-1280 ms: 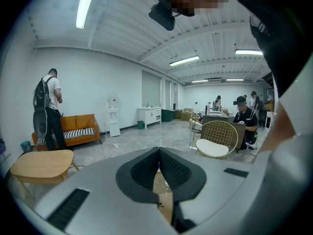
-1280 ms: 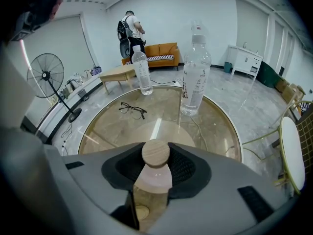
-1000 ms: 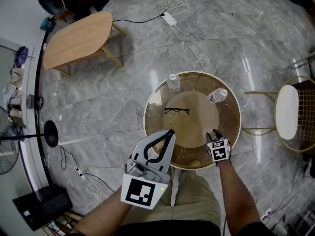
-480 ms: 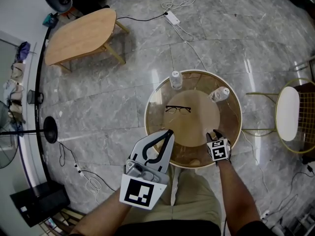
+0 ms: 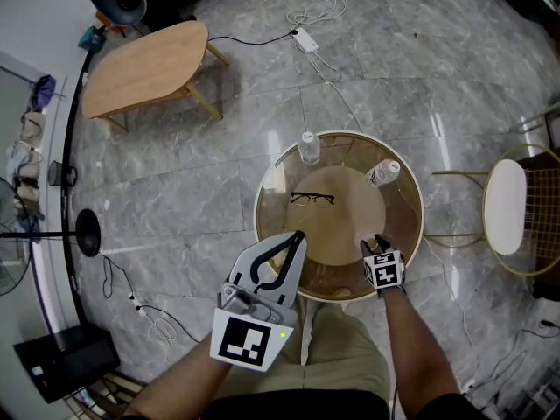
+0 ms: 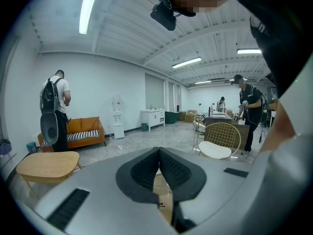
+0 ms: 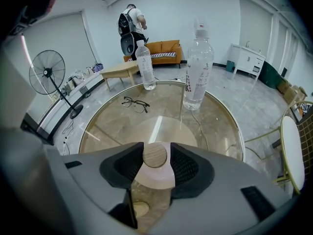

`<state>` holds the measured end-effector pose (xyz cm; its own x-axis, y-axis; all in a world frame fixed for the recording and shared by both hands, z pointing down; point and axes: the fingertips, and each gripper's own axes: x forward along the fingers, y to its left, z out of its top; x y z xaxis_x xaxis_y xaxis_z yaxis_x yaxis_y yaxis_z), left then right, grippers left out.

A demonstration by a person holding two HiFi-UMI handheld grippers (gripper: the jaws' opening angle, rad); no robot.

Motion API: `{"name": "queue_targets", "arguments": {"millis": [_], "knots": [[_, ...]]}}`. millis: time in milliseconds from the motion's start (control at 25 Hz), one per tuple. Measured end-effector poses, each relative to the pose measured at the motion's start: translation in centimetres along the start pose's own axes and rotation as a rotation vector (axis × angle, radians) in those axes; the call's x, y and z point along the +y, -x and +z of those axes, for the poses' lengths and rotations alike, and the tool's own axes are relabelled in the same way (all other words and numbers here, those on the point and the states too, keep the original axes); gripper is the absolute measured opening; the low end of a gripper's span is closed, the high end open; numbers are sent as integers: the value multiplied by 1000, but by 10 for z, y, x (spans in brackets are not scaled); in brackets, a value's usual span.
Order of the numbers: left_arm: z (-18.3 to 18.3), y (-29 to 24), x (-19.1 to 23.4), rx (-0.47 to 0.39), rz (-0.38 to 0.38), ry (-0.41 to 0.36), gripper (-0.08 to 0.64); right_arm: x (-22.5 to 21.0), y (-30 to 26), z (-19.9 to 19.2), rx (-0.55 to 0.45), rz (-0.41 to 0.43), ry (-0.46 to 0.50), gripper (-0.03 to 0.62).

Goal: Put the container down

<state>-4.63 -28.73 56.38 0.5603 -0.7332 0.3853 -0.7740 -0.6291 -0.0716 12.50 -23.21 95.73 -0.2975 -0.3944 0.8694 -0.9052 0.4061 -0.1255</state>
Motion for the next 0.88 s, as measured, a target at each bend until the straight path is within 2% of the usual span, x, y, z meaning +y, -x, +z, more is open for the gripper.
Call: {"name": "queue_targets", "arguments": {"millis": [120,240,360,480,600,880], "knots": [[12,3,0,-15,3,-17,15,1,14,10,-18,0,44,190],[21,5,0,-40,14,1,15,0,31,24,-47,8,59,189],[32,9,-2,-75,36,40,15,-1,51,38,-87,19,73,148],[40,17,-1,-103,71,117,15,9,70,45,-110,37,128,81],[48,22,-2,-109,79,118,15,14,87,54,-136,39,158,16],[68,36,-9,-132,88,103,15,29,120,58,-165,55,170,14]]}}
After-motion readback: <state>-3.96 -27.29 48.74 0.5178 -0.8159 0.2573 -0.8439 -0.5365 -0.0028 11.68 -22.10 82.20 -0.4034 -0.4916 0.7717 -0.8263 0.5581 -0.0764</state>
